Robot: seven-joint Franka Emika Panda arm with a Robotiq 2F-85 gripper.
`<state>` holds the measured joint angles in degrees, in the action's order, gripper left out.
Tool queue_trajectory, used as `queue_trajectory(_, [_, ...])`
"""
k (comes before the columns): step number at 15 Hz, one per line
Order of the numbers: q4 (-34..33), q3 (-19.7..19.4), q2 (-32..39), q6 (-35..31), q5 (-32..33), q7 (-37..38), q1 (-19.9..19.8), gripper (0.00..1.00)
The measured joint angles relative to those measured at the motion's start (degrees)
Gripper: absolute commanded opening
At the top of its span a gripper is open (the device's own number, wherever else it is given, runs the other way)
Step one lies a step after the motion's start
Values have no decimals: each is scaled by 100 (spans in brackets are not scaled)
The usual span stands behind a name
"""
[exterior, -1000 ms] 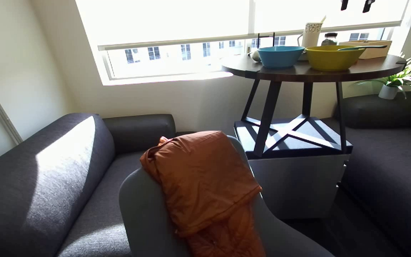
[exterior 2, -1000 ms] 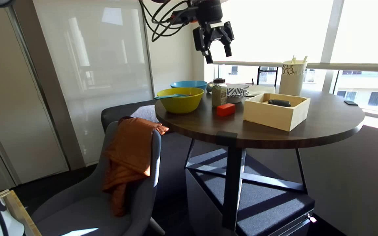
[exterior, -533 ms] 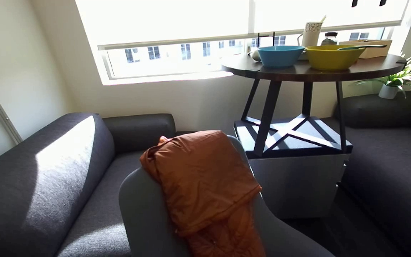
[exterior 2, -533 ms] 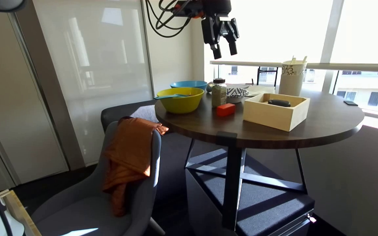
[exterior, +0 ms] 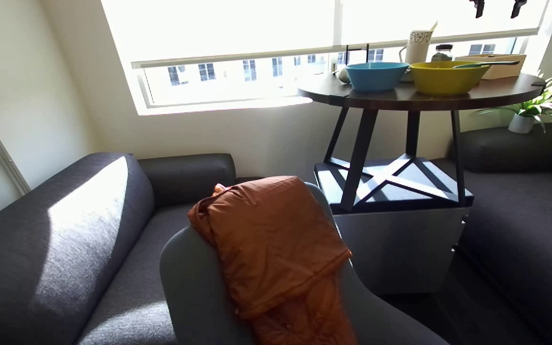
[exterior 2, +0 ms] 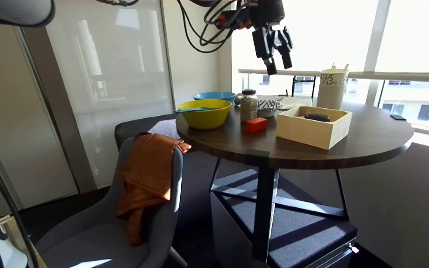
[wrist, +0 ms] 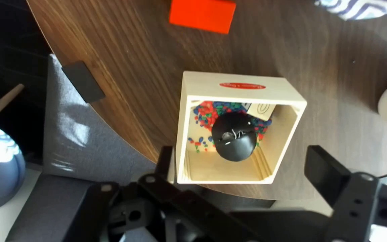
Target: Remove the black object from the wooden box and put it in the white bowl
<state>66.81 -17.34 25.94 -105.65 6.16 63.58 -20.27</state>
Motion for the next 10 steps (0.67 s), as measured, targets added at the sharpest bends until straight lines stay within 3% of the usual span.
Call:
queue_trajectory(5, [-1210,76,1119,522,-703,-691,-800,100])
queue_trajectory(10, [-1759,91,1474,885,-783,-668,-897,100])
